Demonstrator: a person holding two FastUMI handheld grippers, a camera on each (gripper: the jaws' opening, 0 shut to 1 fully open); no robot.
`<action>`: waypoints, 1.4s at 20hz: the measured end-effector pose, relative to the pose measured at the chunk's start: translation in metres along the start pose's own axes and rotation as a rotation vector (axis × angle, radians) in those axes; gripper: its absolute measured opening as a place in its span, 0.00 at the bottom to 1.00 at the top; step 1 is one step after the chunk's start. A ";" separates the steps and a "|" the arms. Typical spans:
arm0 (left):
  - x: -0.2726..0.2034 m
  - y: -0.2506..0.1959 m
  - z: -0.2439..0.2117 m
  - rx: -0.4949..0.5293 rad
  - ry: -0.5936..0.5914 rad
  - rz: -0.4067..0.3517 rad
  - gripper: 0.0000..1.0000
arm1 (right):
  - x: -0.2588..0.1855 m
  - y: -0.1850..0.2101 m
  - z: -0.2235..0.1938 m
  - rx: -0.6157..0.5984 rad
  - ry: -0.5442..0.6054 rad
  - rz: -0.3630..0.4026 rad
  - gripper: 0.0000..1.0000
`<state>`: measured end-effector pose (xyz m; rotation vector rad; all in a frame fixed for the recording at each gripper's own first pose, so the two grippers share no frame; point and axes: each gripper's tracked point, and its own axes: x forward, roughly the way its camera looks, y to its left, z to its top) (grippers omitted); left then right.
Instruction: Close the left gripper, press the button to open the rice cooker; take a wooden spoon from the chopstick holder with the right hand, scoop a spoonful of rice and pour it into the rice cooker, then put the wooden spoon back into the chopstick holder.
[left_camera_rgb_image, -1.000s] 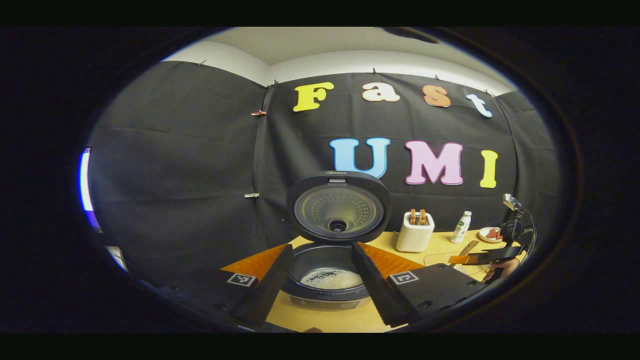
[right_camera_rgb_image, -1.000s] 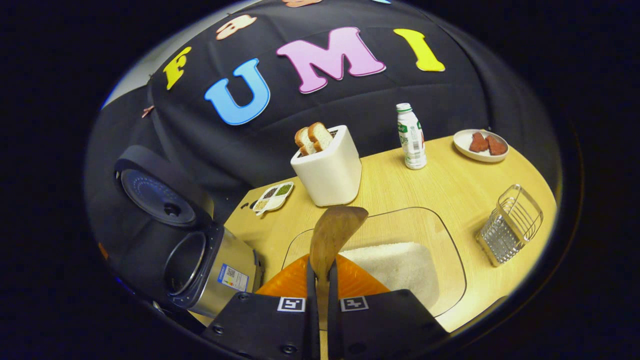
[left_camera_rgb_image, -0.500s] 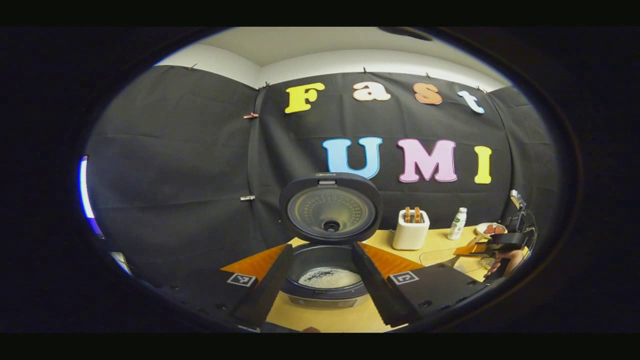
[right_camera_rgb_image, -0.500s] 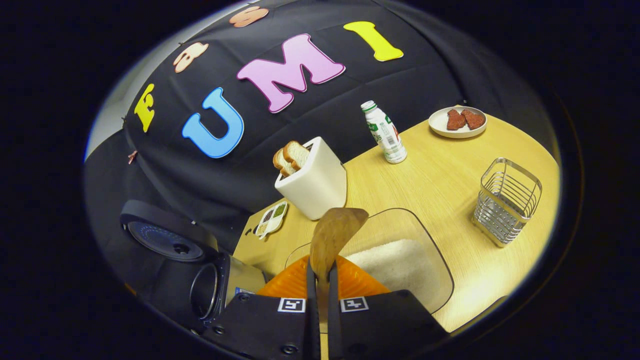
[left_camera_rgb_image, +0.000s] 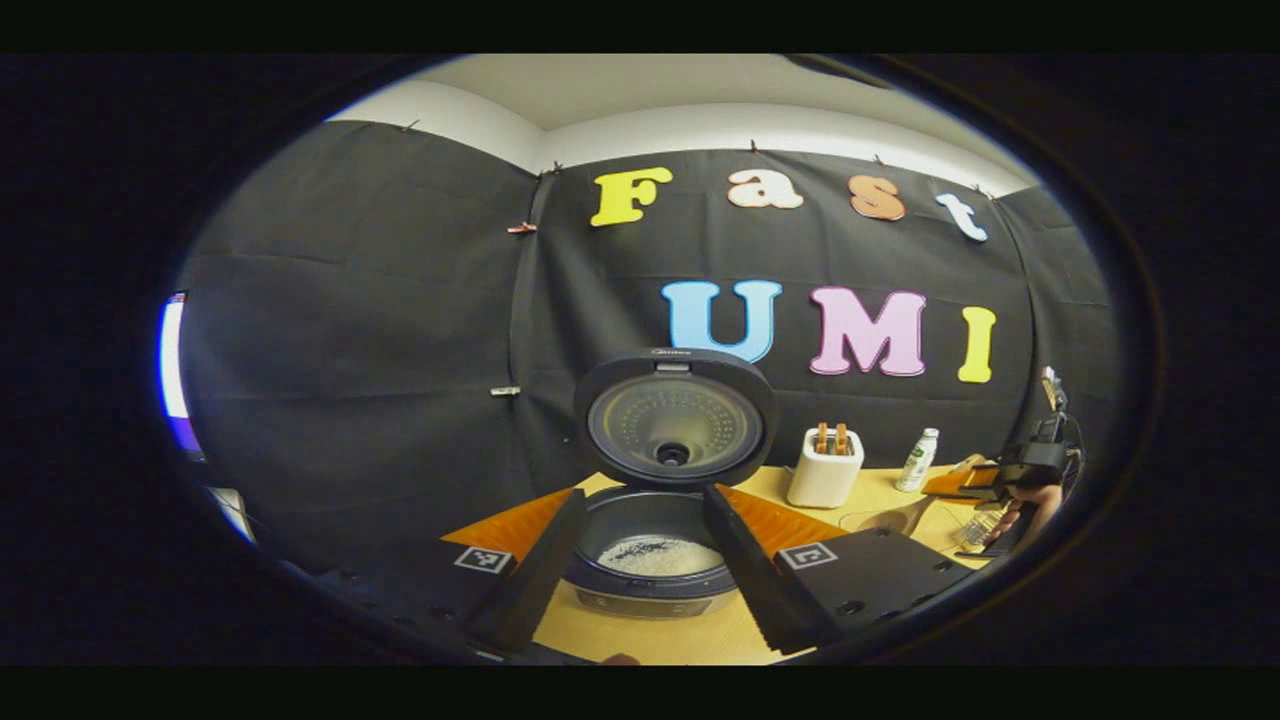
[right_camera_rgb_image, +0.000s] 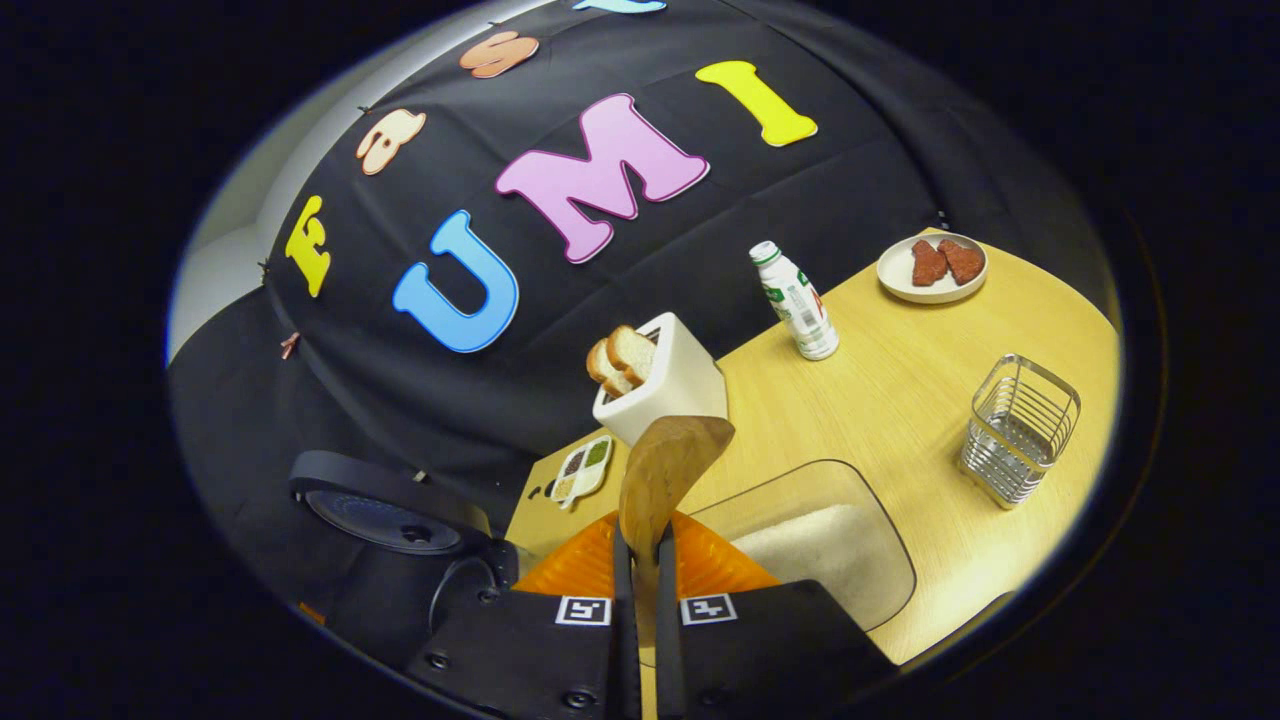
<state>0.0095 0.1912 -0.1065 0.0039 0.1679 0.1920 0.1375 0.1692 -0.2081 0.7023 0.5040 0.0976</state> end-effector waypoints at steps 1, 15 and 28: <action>-0.001 0.000 0.001 0.011 -0.006 0.001 0.82 | -0.001 0.012 0.004 -0.010 -0.005 0.020 0.11; -0.017 0.024 -0.003 0.003 -0.009 0.050 0.84 | 0.019 0.164 -0.038 -0.126 0.074 0.258 0.10; -0.019 0.025 -0.007 -0.019 0.000 0.051 0.79 | 0.021 0.225 -0.081 -0.532 0.070 0.364 0.11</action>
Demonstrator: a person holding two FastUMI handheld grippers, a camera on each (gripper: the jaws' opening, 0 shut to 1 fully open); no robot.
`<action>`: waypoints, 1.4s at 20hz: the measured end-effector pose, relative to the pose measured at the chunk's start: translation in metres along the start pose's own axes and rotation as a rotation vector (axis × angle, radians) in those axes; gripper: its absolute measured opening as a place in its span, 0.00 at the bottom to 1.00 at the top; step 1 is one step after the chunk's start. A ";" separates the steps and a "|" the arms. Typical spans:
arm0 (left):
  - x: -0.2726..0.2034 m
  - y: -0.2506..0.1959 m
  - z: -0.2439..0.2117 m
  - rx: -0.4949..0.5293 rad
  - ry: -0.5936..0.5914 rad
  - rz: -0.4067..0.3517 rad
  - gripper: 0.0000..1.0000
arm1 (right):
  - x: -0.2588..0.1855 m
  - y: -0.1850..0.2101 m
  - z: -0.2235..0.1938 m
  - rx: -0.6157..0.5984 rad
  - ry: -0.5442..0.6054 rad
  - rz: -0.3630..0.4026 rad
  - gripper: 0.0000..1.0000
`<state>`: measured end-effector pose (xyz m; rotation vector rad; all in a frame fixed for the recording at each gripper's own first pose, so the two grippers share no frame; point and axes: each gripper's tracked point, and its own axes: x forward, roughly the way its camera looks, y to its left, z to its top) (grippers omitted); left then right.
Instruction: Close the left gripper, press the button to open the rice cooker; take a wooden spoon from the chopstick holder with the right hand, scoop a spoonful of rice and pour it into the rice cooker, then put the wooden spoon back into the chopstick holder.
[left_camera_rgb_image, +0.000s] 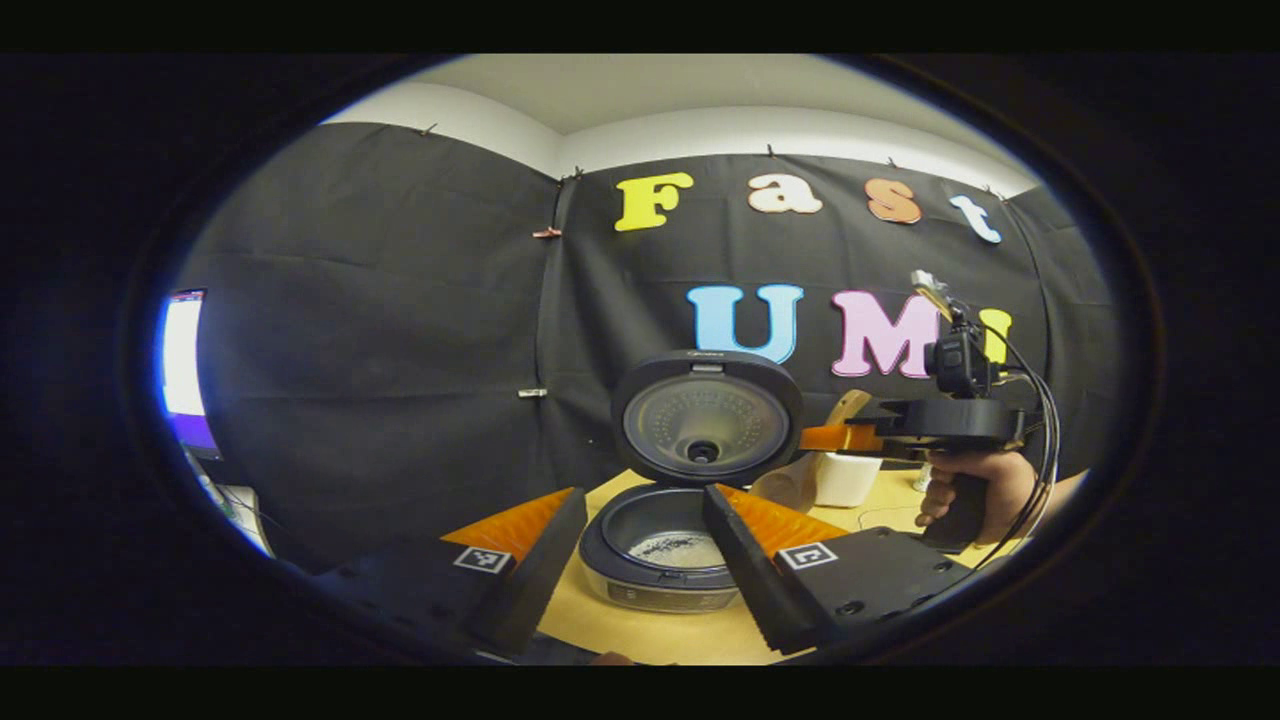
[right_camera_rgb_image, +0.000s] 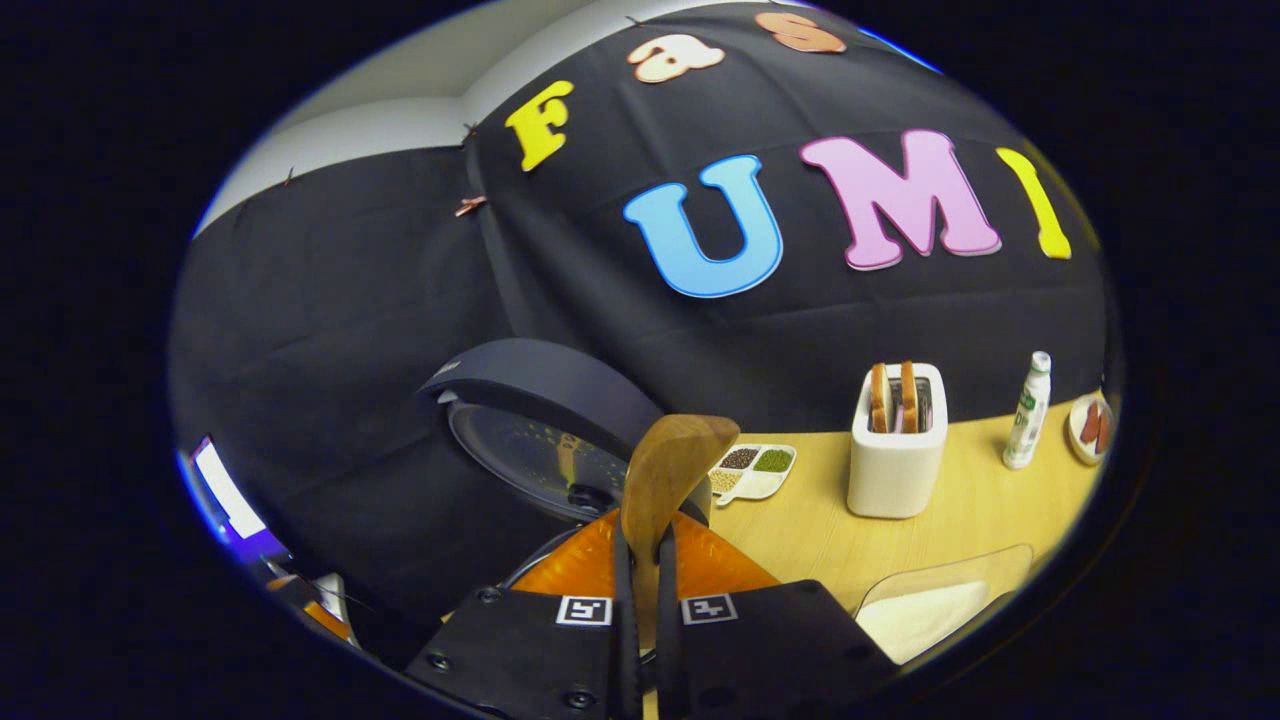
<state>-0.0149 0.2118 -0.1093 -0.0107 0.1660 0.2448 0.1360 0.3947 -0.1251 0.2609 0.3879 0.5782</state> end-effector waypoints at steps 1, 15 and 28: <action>0.000 0.000 0.000 -0.005 -0.001 0.001 0.85 | 0.000 0.006 0.000 -0.056 -0.004 0.011 0.11; -0.004 -0.001 -0.006 -0.030 0.021 -0.006 0.82 | 0.001 0.040 -0.010 -0.391 -0.034 0.092 0.11; -0.001 -0.011 -0.013 -0.036 0.043 -0.026 0.84 | -0.004 0.044 -0.010 -0.529 -0.071 0.146 0.11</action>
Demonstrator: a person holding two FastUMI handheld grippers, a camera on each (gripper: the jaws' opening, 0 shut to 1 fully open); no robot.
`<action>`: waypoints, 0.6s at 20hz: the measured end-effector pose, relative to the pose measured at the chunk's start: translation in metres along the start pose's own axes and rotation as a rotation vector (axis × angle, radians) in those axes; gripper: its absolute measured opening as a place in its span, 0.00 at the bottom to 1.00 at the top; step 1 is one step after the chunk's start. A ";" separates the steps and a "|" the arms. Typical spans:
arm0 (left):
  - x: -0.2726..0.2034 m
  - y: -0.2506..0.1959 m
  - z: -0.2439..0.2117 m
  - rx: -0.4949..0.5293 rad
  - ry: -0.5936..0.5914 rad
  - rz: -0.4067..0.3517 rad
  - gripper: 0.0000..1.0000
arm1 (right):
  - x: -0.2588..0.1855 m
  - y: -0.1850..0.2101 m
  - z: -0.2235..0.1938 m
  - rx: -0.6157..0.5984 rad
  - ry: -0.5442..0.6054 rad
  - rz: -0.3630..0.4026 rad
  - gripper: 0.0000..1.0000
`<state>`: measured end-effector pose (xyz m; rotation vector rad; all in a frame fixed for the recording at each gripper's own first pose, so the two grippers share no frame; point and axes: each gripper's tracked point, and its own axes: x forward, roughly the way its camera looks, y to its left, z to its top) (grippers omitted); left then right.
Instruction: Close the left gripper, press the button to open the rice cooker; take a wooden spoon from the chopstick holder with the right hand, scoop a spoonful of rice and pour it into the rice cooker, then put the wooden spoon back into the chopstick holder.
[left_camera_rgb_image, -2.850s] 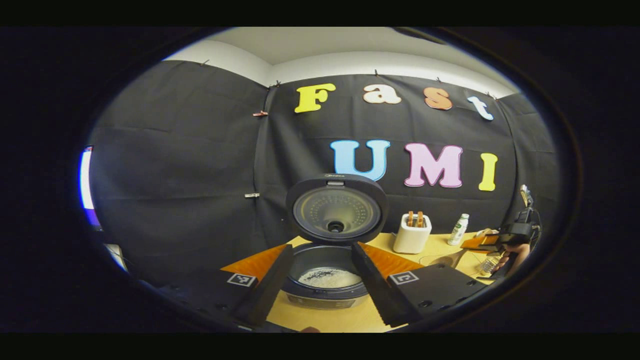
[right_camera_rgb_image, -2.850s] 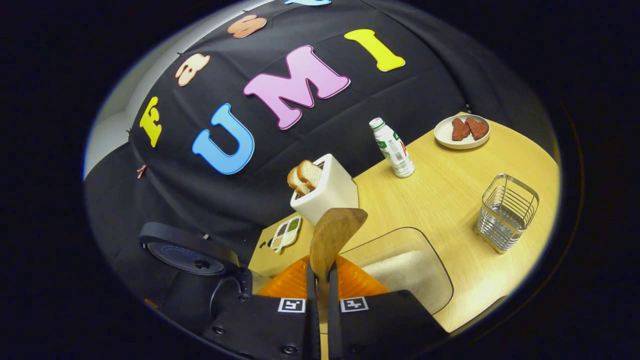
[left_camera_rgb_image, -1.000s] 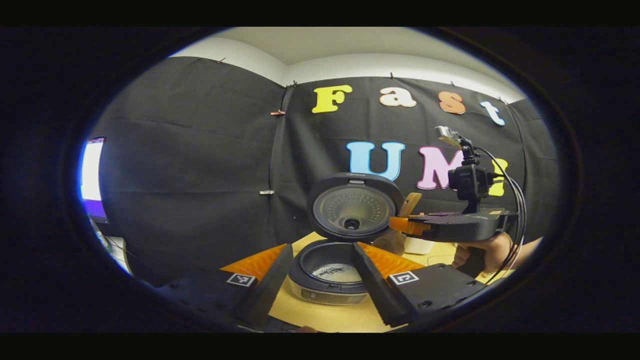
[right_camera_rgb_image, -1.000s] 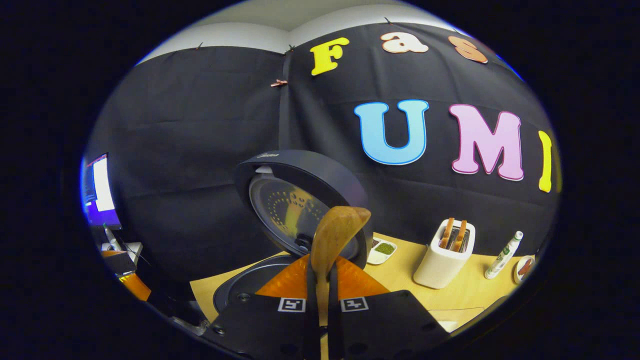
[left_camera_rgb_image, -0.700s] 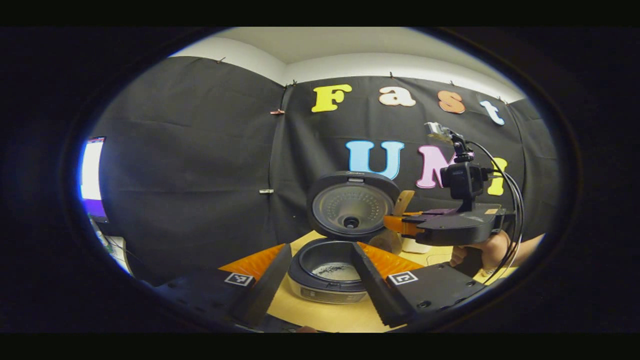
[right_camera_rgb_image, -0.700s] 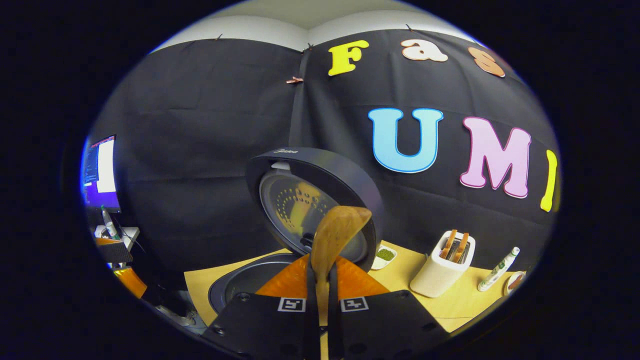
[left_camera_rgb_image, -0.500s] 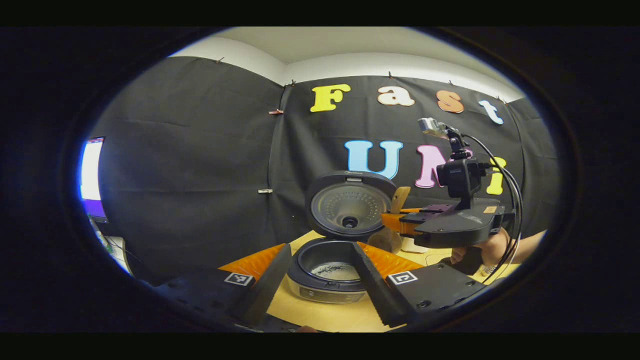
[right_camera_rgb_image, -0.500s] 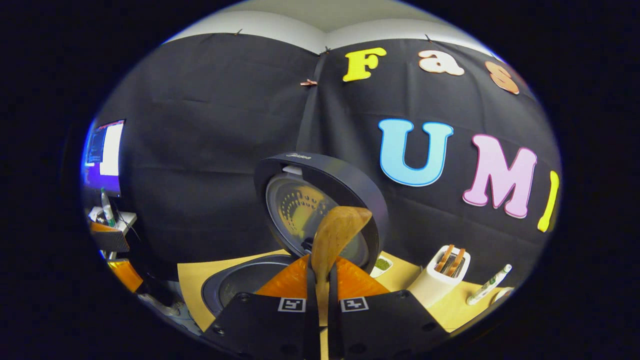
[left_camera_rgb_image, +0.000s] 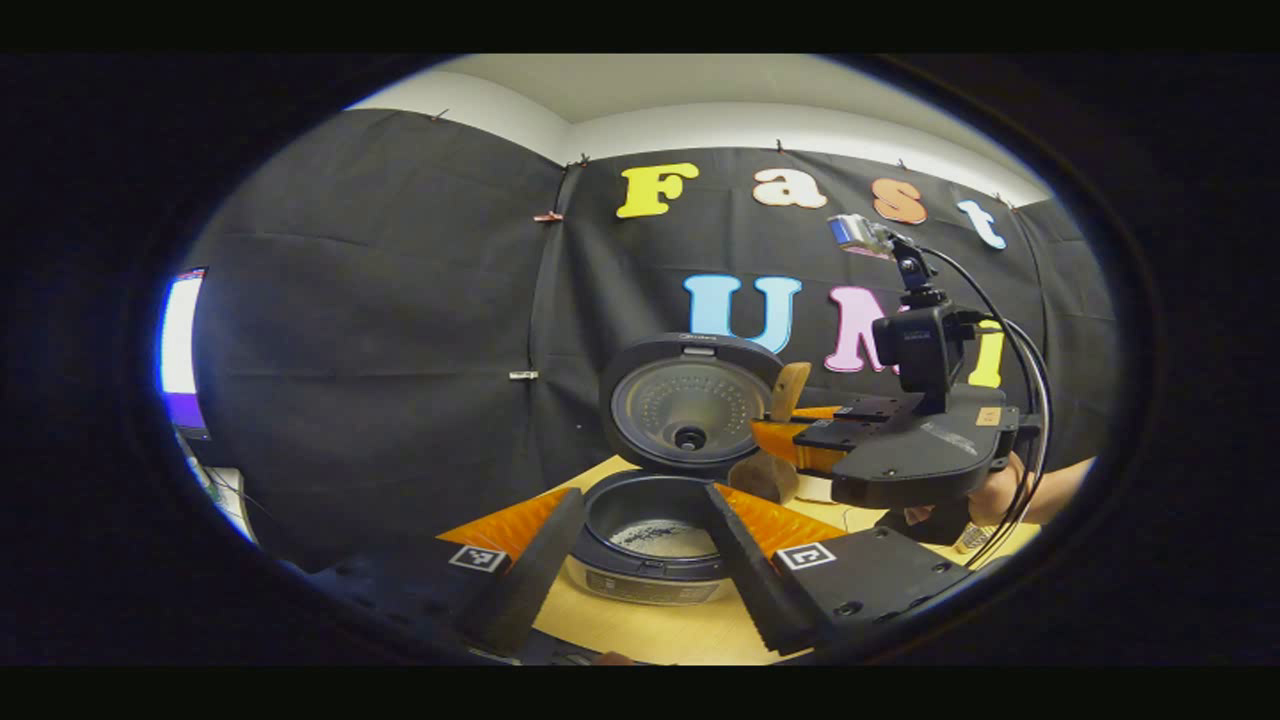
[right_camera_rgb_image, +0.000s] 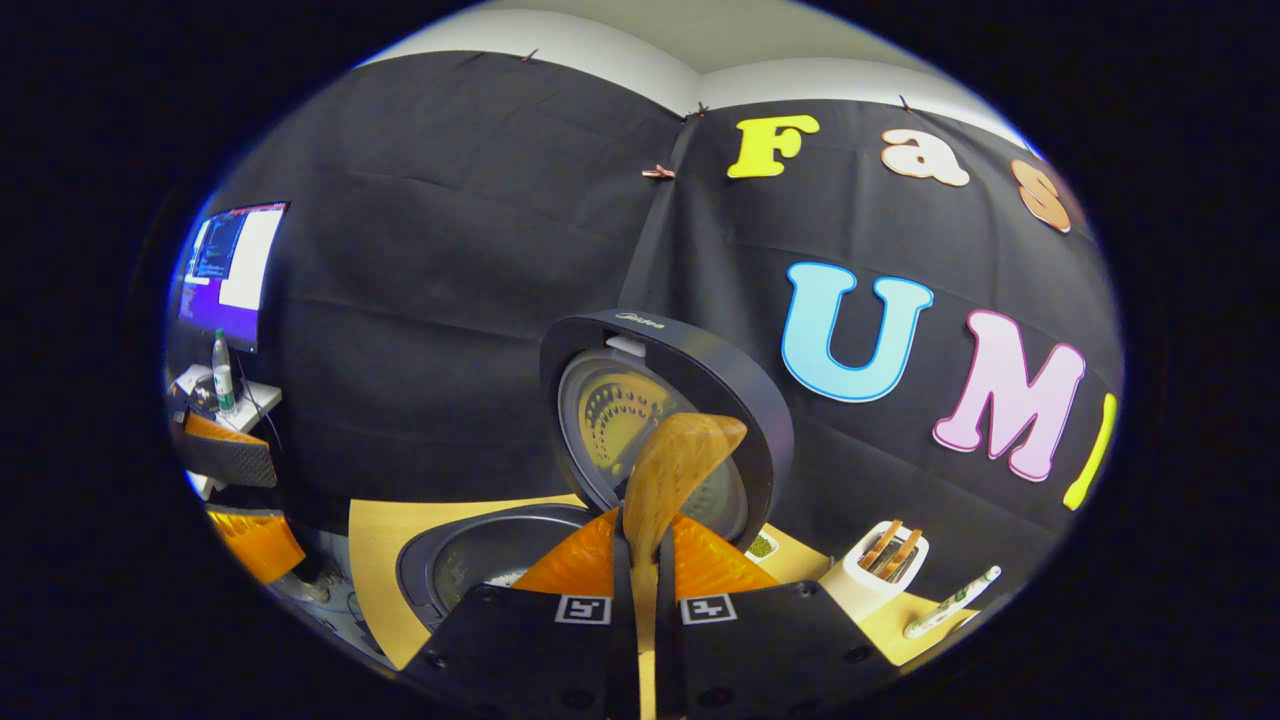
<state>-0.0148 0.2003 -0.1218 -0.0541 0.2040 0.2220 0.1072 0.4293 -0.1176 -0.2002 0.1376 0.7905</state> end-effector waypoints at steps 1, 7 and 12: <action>0.000 -0.001 0.001 0.005 -0.001 -0.001 0.83 | -0.003 -0.002 -0.001 0.020 0.003 -0.006 0.11; 0.001 -0.008 0.005 0.027 0.002 -0.012 0.83 | -0.024 -0.037 -0.012 0.112 0.019 -0.081 0.11; 0.010 -0.023 0.011 0.069 -0.006 -0.052 0.83 | -0.055 -0.092 -0.029 0.219 0.035 -0.214 0.10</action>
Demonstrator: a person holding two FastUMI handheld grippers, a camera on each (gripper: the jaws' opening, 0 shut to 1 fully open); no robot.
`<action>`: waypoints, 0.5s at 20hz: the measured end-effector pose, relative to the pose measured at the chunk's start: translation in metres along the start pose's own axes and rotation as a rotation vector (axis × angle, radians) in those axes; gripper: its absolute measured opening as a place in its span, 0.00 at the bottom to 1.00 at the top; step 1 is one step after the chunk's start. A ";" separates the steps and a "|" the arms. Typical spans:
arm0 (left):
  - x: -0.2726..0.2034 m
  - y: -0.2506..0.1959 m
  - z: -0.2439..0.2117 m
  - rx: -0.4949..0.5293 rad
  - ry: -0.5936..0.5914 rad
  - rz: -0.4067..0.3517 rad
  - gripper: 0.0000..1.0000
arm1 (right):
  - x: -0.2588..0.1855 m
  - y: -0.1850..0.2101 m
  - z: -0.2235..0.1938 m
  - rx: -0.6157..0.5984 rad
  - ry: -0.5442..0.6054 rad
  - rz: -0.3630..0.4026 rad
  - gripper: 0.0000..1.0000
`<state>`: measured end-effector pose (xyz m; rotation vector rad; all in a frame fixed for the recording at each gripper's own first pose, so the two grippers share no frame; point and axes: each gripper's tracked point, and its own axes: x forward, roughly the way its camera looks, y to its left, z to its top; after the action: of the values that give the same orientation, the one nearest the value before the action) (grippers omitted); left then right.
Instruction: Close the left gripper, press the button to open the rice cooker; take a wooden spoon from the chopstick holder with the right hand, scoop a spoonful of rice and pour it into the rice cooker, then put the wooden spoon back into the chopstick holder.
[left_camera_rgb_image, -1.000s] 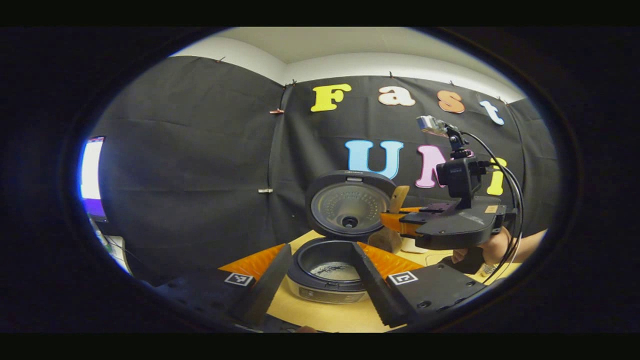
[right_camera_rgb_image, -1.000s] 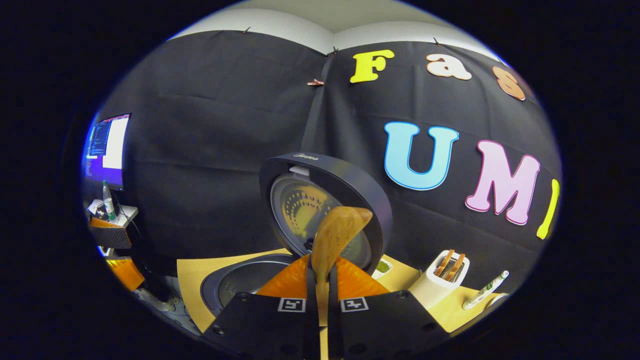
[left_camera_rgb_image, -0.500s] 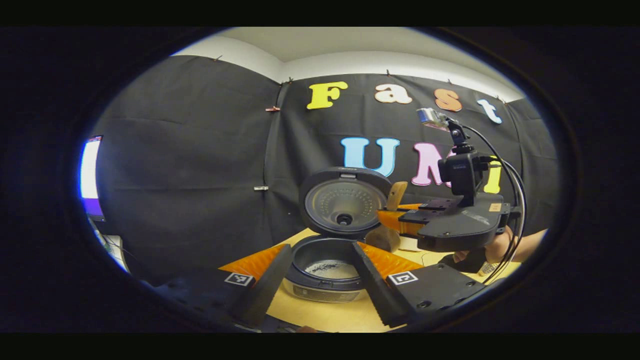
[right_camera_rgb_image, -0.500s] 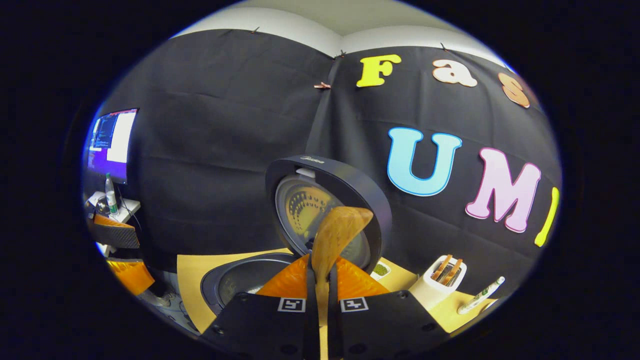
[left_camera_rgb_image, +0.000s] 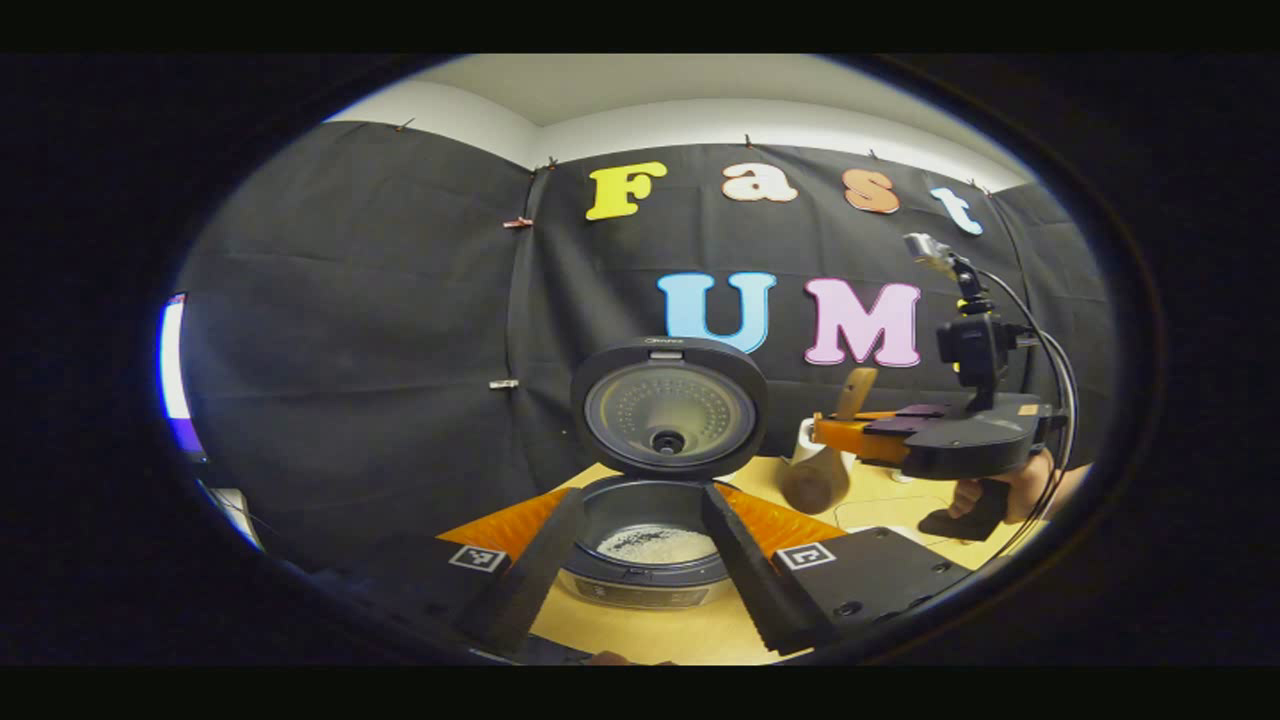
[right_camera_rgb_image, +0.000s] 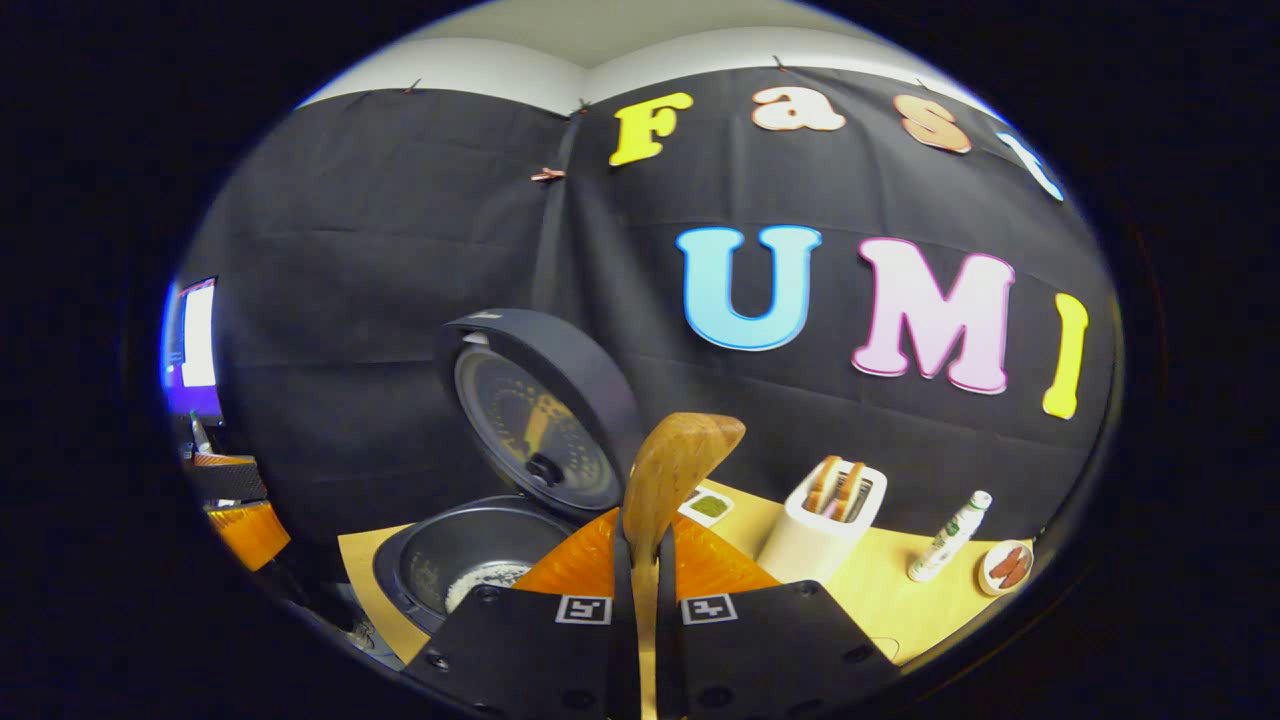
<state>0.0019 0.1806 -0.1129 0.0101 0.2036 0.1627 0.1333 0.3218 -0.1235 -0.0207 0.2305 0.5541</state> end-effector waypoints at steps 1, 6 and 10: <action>0.002 -0.007 0.001 -0.001 -0.004 -0.019 0.83 | -0.004 -0.014 -0.003 0.019 0.005 -0.027 0.10; 0.012 -0.034 0.001 0.001 0.009 -0.083 0.82 | -0.034 -0.085 -0.010 0.064 0.017 -0.163 0.11; 0.019 -0.056 0.004 0.004 0.013 -0.121 0.83 | -0.064 -0.140 -0.020 0.066 0.034 -0.255 0.10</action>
<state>0.0301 0.1284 -0.1146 0.0010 0.2165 0.0418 0.1499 0.1683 -0.1344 0.0043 0.2742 0.2922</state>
